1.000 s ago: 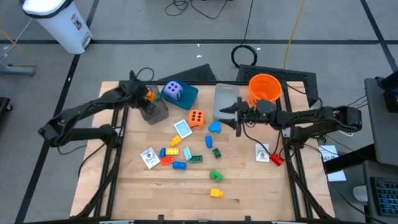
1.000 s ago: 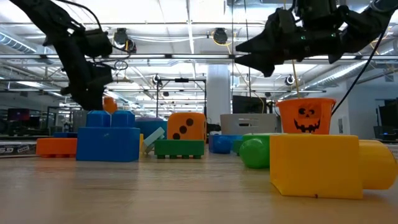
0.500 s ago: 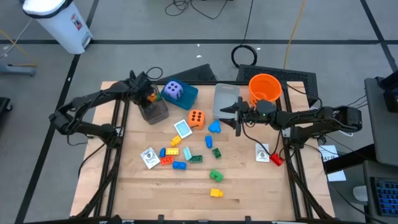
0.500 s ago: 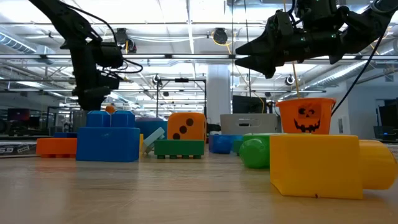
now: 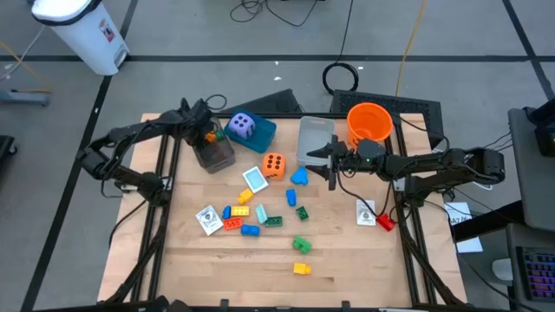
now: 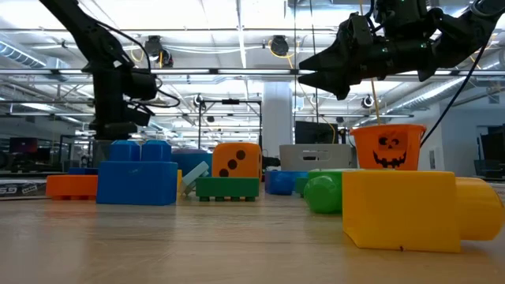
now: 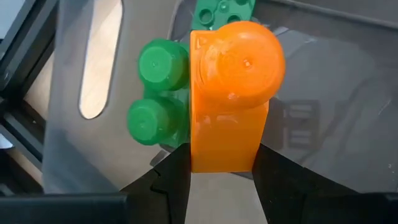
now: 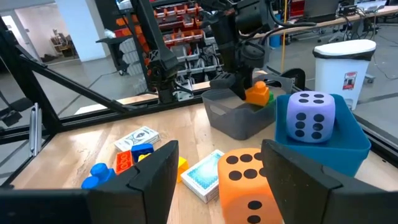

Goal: Pick & Place Toys
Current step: Put the orange game piece into the black bin

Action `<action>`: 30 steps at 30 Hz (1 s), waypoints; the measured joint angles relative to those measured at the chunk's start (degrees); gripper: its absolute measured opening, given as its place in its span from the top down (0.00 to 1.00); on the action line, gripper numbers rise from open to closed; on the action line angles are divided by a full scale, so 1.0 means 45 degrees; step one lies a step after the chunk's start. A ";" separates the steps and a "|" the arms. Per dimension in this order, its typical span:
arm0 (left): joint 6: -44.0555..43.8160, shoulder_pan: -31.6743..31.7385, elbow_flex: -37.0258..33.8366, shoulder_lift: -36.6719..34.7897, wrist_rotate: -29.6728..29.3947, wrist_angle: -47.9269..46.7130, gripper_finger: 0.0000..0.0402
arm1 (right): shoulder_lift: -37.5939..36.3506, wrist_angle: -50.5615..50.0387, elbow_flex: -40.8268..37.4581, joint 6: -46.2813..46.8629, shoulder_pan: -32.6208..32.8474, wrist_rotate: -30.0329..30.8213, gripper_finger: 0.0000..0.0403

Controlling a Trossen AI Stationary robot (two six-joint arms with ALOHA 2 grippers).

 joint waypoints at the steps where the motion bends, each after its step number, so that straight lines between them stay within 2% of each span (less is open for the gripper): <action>1: 0.0004 0.0046 0.0000 -0.0003 0.0050 0.0000 0.61 | 0.0000 0.0000 0.0000 -0.0003 0.0000 0.0000 0.45; 4: 0.0063 0.0139 0.0000 -0.0003 0.0369 -0.0005 0.61 | 0.0000 -0.0005 0.0000 -0.0044 0.0000 0.0000 0.45; 24: 0.0003 0.0131 0.0000 -0.0003 0.0343 0.0035 0.60 | 0.0000 -0.0087 0.0000 -0.0051 0.0000 0.0000 0.46; 30: 0.0064 -0.0093 0.0000 -0.0008 0.0995 -0.0103 0.60 | 0.0000 -0.0087 0.0000 -0.0051 0.0000 0.0000 0.46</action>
